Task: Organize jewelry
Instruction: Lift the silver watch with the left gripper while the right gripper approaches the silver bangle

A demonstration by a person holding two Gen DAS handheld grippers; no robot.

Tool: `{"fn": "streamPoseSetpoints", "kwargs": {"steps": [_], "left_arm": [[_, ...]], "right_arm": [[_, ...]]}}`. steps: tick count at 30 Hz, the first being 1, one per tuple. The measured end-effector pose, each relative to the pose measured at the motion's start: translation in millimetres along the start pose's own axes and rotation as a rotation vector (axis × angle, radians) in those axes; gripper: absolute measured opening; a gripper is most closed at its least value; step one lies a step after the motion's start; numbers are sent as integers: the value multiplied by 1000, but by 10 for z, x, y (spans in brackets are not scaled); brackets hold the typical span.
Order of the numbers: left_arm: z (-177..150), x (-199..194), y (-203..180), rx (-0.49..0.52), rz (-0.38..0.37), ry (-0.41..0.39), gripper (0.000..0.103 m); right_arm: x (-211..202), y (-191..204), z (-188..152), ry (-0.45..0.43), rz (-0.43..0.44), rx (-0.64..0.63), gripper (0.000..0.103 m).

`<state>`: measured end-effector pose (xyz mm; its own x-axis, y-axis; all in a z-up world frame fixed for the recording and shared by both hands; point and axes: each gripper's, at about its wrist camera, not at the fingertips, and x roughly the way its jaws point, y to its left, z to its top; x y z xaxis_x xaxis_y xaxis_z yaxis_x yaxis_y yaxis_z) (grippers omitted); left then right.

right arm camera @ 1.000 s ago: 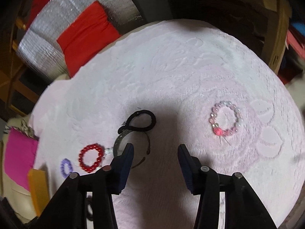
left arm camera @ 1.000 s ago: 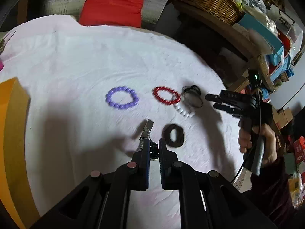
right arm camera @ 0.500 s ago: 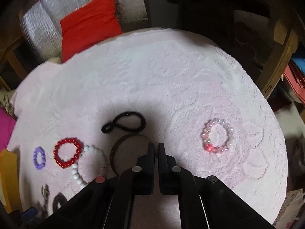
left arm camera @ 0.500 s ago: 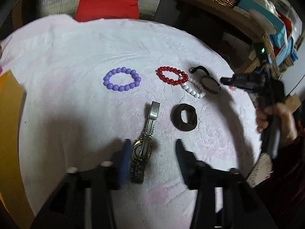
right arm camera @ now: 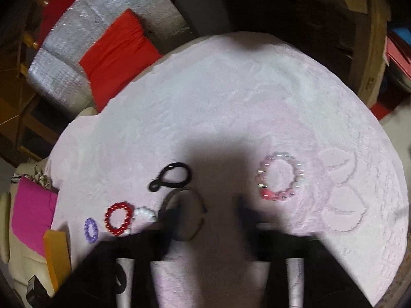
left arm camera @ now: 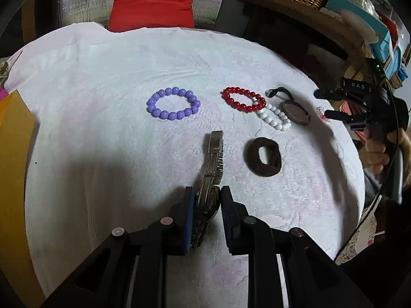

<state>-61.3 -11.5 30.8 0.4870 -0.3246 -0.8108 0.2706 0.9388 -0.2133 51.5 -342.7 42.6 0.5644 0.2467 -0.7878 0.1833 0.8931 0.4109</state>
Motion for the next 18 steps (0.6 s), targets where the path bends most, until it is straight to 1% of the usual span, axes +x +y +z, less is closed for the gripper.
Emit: {"fn": "streamPoseSetpoints", "kwargs": {"steps": [1,3,5,7,9,10,12,13,16,18], "left_arm": [[1,-23,5,-5,-7,-5,21],[9,-63,9,-10,-14,-14,21],[11,-134,22,-15,-22,-25,21],[22,-196,30,-18,-29,-33,21],[34,-255,36,-19,-34,-43,21],[42,-275,35,-19,-37,-45,21],[54,-305,42,-22,-42,-48,21],[58,-315,42,-23,-43,-49,21],[72,-341,56,-32,-52,-57,21],[100,-324,58,-37,-56,-62,21]], "right_arm": [[8,56,-21,-10,-11,-32,69],[84,157,-64,-6,-68,-89,65],[214,201,-97,23,-107,-104,53],[347,271,-122,47,-159,-109,53],[384,370,-134,23,-202,-139,53],[406,419,-130,24,-209,-149,53],[471,518,-140,38,-234,-161,61],[501,556,-154,31,-255,-173,64],[607,673,-202,6,-357,-233,64],[618,725,-220,-12,-405,-281,62]]}}
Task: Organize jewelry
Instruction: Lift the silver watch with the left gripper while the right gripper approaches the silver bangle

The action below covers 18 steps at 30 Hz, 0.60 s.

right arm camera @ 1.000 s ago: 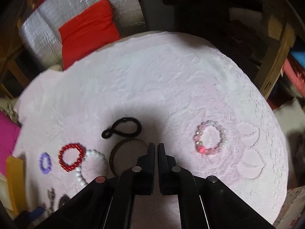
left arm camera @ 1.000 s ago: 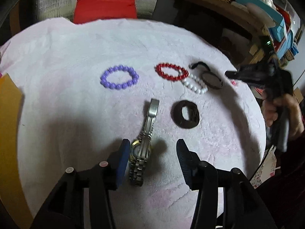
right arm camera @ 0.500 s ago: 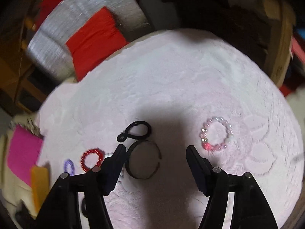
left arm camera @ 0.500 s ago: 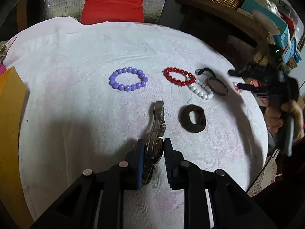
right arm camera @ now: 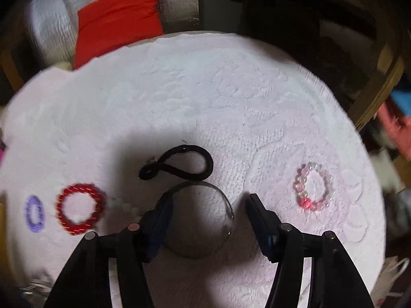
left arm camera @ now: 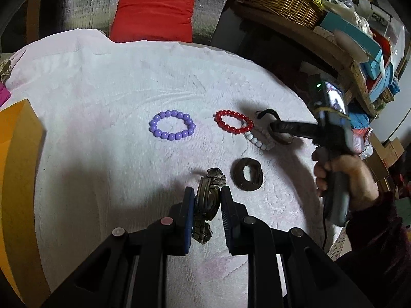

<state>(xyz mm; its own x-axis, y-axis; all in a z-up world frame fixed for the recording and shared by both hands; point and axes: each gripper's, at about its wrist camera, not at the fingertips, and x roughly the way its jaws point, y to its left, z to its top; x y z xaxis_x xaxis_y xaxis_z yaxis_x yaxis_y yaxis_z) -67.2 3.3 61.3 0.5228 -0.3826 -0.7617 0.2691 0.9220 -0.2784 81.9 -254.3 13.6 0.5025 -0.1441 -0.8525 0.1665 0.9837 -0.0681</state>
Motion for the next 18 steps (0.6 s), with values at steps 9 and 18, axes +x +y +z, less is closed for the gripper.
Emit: {"fn": "streamPoseSetpoints", "kwargs": {"steps": [9,18], "left_arm": [[113,-194,4,-10,-18,-56,10],[77,-64,10,-5,3,-40,10]], "right_arm": [[-89,-341,21,25,96,22,25],[-236,-1145,25,6,372,256,46]]}}
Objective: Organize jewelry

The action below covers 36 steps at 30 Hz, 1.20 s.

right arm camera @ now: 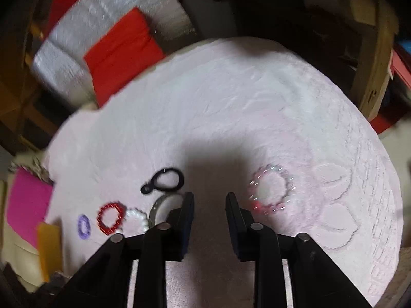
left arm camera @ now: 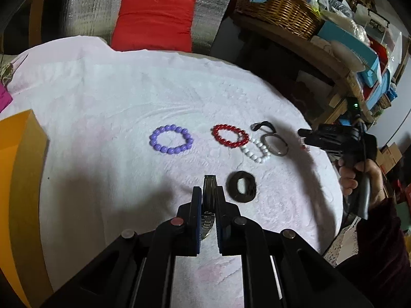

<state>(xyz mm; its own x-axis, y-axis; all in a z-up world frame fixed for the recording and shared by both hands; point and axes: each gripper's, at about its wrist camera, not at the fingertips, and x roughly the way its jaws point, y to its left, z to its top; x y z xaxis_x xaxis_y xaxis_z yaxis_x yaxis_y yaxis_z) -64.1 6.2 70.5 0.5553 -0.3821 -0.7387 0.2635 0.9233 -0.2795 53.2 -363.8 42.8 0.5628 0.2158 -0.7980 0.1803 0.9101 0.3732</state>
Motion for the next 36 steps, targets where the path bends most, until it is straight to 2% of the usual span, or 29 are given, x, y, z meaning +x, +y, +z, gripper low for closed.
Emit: {"fn": "streamPoseSetpoints", "kwargs": {"steps": [1,7,9,11,15,16,17,18,20,26,31,34,36], "left_arm": [[-13,4,24,-5,2,5,10],[-78,20,68,0,-1,7,10],[-98,25,63,11,-4,14,11],[-120,42,79,12,-7,25,13],[-171,123,117,11,-12,55,15],[-189,155,118,17,-14,64,16],[-201,176,118,21,-16,71,20],[-215,198,117,25,-17,77,24],[-250,241,112,32,-14,90,41],[-275,262,63,58,-48,96,64],[-296,396,-45,98,-33,123,64],[-279,449,-111,119,-24,113,64],[-273,493,-141,132,13,107,51]], "right_arm": [[-2,23,-22,-4,-7,-20,58],[182,403,-171,20,-59,-209,53],[214,556,-237,16,-104,-314,55],[171,631,-312,18,-131,-420,64],[215,638,-426,39,-140,-517,65],[224,629,-459,43,-140,-538,68],[230,621,-496,40,-145,-559,74],[252,610,-520,38,-154,-577,75],[285,576,-583,19,-145,-589,77],[443,663,-517,-29,-149,-576,82],[560,748,-461,-57,-178,-582,81],[576,767,-465,-78,-179,-583,66],[589,794,-475,-85,-180,-594,64]]}}
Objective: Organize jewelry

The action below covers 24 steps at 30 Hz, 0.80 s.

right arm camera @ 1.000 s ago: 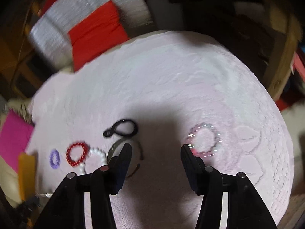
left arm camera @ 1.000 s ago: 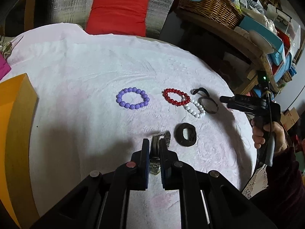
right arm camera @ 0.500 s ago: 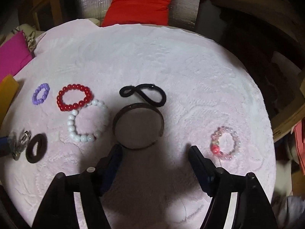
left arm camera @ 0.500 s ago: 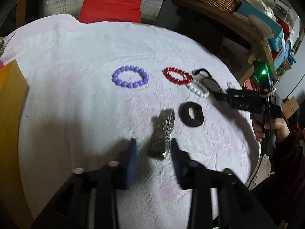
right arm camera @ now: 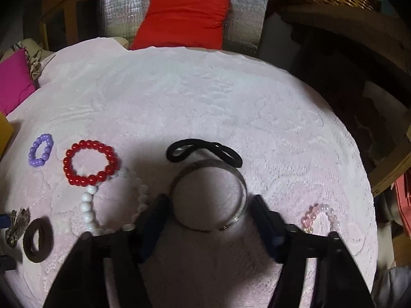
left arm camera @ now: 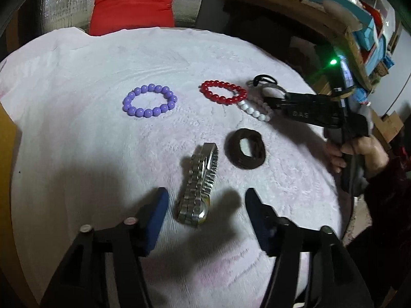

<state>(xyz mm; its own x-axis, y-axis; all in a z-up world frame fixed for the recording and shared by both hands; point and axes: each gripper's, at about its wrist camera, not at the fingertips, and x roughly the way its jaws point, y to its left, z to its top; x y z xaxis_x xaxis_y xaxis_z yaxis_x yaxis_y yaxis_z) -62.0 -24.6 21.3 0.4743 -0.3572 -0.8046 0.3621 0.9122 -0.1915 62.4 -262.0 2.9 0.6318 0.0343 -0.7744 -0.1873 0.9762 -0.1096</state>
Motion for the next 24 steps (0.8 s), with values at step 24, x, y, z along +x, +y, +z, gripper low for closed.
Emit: {"fn": "streamPoseSetpoints", "kwargs": {"steps": [24], "left_arm": [[177,-1036,268,-229,-102,-162,22]], "right_arm": [[-958,-153,167,-129,316,203,63]]}}
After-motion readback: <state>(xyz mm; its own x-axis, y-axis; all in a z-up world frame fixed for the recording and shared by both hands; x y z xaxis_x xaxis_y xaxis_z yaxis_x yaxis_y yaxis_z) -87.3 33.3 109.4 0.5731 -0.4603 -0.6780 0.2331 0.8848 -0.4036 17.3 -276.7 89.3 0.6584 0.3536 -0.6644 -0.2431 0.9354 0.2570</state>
